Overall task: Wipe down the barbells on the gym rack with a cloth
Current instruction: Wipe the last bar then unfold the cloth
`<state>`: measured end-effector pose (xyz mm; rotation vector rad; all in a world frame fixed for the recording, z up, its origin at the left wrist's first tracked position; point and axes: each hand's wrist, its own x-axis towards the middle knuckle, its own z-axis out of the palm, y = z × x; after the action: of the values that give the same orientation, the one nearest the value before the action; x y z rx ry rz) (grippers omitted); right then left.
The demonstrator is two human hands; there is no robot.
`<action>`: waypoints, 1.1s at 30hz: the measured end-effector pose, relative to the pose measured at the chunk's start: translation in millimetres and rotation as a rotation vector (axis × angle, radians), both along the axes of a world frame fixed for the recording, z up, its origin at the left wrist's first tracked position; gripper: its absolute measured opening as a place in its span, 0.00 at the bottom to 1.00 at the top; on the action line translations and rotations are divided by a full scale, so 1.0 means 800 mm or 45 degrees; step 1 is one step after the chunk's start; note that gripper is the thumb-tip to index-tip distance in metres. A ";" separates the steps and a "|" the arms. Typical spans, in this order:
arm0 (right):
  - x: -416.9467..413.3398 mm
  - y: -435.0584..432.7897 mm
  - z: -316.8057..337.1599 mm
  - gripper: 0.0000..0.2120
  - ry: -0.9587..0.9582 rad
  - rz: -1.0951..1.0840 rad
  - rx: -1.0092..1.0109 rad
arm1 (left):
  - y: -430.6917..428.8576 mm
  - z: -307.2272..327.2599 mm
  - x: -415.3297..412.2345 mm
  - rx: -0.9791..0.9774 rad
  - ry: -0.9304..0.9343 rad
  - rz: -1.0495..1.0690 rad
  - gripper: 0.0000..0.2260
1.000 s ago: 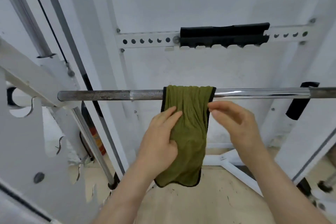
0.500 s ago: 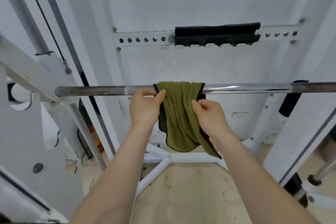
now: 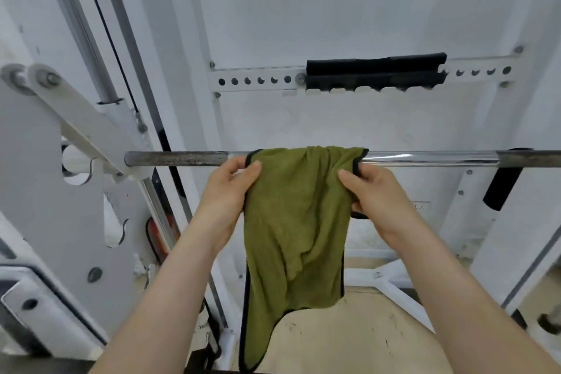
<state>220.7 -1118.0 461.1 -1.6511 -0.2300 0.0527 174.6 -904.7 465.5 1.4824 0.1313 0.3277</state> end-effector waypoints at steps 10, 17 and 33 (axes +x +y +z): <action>-0.033 -0.034 -0.019 0.12 0.192 0.162 -0.230 | 0.101 -0.032 -0.074 -0.362 -0.029 0.302 0.11; -0.127 -0.011 -0.101 0.37 0.382 0.253 -0.149 | 0.149 -0.120 -0.134 -0.312 0.084 -0.016 0.15; -0.215 0.011 -0.081 0.27 0.087 0.113 -0.742 | 0.153 -0.127 -0.233 -0.395 -0.121 0.015 0.05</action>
<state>48.9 -1109.2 396.0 -2.2134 -0.2497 0.2634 -11.7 -782.5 364.2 1.1581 0.1097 0.3690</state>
